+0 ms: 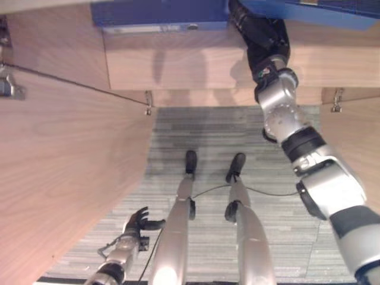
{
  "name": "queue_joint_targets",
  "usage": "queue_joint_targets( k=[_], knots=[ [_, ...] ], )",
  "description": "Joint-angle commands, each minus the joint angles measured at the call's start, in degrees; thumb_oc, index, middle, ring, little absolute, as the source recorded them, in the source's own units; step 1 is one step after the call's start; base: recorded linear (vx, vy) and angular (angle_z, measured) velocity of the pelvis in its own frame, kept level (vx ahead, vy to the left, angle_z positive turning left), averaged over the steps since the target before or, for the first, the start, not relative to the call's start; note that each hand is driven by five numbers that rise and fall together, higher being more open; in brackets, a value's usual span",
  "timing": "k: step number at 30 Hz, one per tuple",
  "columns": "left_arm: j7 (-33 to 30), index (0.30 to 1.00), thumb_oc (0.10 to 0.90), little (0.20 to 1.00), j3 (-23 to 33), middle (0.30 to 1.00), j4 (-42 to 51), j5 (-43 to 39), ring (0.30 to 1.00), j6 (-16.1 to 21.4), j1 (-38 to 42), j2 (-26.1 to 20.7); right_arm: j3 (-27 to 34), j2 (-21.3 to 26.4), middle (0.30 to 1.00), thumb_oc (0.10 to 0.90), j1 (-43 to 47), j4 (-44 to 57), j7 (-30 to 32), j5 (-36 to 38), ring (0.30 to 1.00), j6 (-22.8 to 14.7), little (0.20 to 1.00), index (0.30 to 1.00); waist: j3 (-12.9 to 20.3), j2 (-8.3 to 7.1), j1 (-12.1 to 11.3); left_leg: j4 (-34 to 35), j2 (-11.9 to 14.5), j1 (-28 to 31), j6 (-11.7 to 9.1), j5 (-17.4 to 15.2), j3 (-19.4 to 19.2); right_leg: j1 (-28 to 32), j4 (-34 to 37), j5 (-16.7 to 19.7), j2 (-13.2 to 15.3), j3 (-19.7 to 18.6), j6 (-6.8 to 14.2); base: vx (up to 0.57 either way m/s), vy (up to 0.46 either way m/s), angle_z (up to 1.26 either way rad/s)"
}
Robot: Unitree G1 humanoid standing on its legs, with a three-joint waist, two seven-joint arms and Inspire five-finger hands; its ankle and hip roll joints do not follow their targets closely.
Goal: Put the empty folder in the office cabinet
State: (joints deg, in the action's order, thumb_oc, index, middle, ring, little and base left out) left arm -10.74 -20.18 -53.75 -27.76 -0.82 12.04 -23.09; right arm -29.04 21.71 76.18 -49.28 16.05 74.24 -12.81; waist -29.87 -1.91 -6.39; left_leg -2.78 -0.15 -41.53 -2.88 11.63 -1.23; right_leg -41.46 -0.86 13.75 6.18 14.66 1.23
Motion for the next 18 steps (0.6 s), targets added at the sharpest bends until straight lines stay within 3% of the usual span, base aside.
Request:
queue_joint_targets(
  k=[1, 4, 5, 6, 8, 11, 13, 14, 18],
  knots=[
    [1.6, 0.900, 0.800, 0.900, 2.6, 0.900, 11.8, 1.6, 0.900, 0.5, -20.0, -7.7, -7.0, 4.1, 0.900, 0.800, -3.9, 1.4, -4.2, -3.8, 0.900, 8.0, 0.900, 0.900, 0.1, 0.81, -4.0, 0.1, -4.6, 1.9, 2.8, -7.2, 4.2, -1.0, -3.0, -3.7, 2.3, 2.9, 5.5, -0.01, -0.041, 0.00],
    [4.0, 0.900, 0.800, 0.900, 2.2, 0.900, 17.3, 1.1, 0.900, 1.0, -24.6, -9.8, -12.0, 10.1, 0.900, 0.800, -5.4, 4.5, -8.3, -8.1, 0.900, 10.5, 0.900, 0.900, 0.1, 1.68, -4.3, 0.4, -4.9, 1.7, 2.8, -6.8, 4.4, -1.3, -3.0, -3.5, 2.6, 3.3, 5.7, 0.00, 0.005, 0.03],
    [4.0, 0.900, 0.800, 0.900, 2.2, 0.900, 17.3, 1.1, 0.900, 1.0, -24.6, -9.8, -12.0, 10.2, 0.900, 0.800, -5.4, 4.5, -8.4, -8.1, 0.900, 10.5, 0.900, 0.900, 0.1, 1.69, -4.3, 0.4, -4.9, 1.7, 2.8, -6.8, 4.4, -1.3, -3.0, -3.5, 2.6, 3.3, 5.7, -0.01, 0.018, 0.07],
    [5.2, 0.900, 0.800, 0.900, 2.0, 0.900, 18.9, 1.3, 0.900, 1.3, -25.9, -10.3, -15.0, 14.0, 0.900, 0.800, -5.8, 5.0, -10.6, -11.4, 0.900, 11.7, 0.900, 0.900, 0.1, 1.79, -4.3, 0.4, -4.9, 1.6, 2.8, -6.8, 4.3, -1.4, -3.0, -3.5, 2.7, 3.3, 5.8, 0.00, 0.000, 0.00],
    [5.6, 0.900, 0.800, 0.900, 2.0, 0.900, 18.7, 1.5, 0.900, 1.3, -26.3, -10.2, -16.9, 16.4, 0.900, 0.800, -5.7, 5.0, -11.8, -13.9, 0.900, 12.6, 0.900, 0.900, 0.1, 1.78, -4.2, 0.2, -5.0, 1.7, 2.8, -6.8, 4.3, -1.3, -3.0, -3.5, 2.8, 3.3, 5.9, 0.00, 0.008, -0.02],
    [6.4, 0.900, 0.800, 0.900, 2.9, 0.900, 15.0, 3.5, 0.900, 2.0, -26.1, -9.2, -25.4, 25.5, 0.900, 0.800, -4.4, 8.9, -16.5, -24.1, 0.900, 14.5, 0.900, 0.900, 0.1, 0.88, -3.3, -0.6, -5.1, 1.9, 2.7, -7.2, 3.9, -0.8, -3.2, -3.3, 3.2, 3.3, 6.1, -0.01, 0.012, 0.06],
    [6.6, 0.900, 0.800, 0.900, 3.1, 0.900, 14.0, 4.3, 0.900, 2.4, -26.0, -8.7, -28.1, 28.1, 0.900, 0.800, -3.6, 10.7, -17.9, -27.0, 0.900, 14.6, 0.900, 0.900, 0.1, 0.51, -3.0, -0.8, -5.0, 2.2, 2.6, -7.4, 3.8, -0.4, -3.1, -3.3, 3.3, 3.2, 6.2, -0.01, 0.014, 0.12],
    [7.1, 0.900, 0.800, 0.900, 3.5, 0.900, 13.4, 5.6, 0.900, 3.3, -26.1, -8.2, -34.7, 34.6, 0.900, 0.800, -1.5, 16.2, -21.2, -30.4, 0.900, 13.9, 0.900, 0.900, 0.1, -0.05, -2.5, -1.0, -5.0, 2.8, 2.5, -7.7, 3.7, 0.3, -2.9, -3.1, 3.4, 3.2, 6.4, -0.01, 0.008, 0.10],
    [8.0, 0.900, 0.800, 0.900, 4.2, 0.900, 11.1, 7.4, 0.900, 4.0, -25.2, -8.2, -40.1, 39.7, 0.900, 0.800, 0.9, 21.5, -25.0, -30.2, 0.900, 13.1, 0.900, 0.900, 0.1, -0.79, -2.4, -1.0, -4.9, 3.8, 2.2, -7.8, 3.4, 1.5, -2.4, -2.9, 3.5, 3.2, 6.7, -0.01, -0.012, -0.02]
  ],
)
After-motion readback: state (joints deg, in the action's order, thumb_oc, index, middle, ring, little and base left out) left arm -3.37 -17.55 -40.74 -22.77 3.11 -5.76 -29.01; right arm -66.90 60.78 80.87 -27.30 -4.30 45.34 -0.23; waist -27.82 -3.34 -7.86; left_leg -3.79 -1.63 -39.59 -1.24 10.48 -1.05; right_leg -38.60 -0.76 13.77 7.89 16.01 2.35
